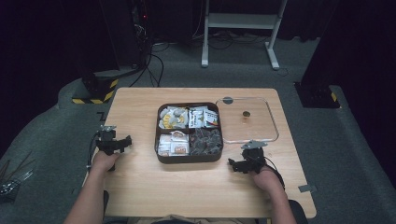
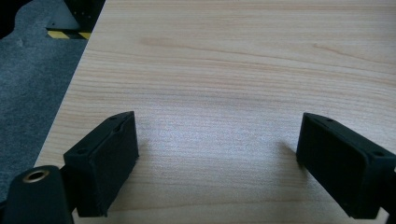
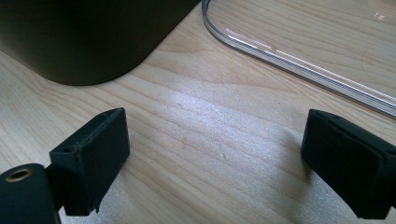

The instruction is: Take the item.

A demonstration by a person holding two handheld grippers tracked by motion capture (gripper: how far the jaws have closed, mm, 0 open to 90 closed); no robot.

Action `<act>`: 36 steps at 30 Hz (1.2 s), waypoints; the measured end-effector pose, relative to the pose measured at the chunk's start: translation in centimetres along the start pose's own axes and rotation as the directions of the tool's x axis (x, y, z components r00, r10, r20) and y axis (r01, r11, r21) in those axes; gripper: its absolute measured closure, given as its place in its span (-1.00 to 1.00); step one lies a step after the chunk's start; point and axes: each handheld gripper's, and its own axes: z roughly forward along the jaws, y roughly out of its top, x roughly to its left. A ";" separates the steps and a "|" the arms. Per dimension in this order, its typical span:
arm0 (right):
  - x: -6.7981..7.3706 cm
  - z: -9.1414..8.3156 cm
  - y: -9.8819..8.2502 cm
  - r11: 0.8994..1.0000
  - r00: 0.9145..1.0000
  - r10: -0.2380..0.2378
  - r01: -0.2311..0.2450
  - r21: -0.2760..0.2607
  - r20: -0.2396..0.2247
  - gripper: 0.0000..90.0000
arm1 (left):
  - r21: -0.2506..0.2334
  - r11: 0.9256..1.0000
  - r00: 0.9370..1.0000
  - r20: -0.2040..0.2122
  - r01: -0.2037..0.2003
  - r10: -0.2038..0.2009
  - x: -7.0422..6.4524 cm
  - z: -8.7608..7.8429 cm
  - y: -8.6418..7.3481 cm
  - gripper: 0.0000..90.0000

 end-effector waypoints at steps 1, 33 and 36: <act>0.0 0.0 0.0 1.000 1.000 0.000 0.000 0.000 0.000 -0.83 | 0.001 1.000 1.000 -0.001 0.001 -0.001 0.0 0.0 0.0 -0.71; -0.2 0.1 0.1 1.000 1.000 0.001 -0.001 -0.002 -0.005 -0.82 | 0.033 0.997 0.996 0.050 -0.070 0.068 0.2 -0.1 0.6 -0.59; -0.3 0.1 0.1 1.000 1.000 0.010 -0.010 -0.008 -0.014 -0.82 | 0.073 0.994 0.995 0.065 -0.081 0.076 0.3 -0.2 1.0 -0.55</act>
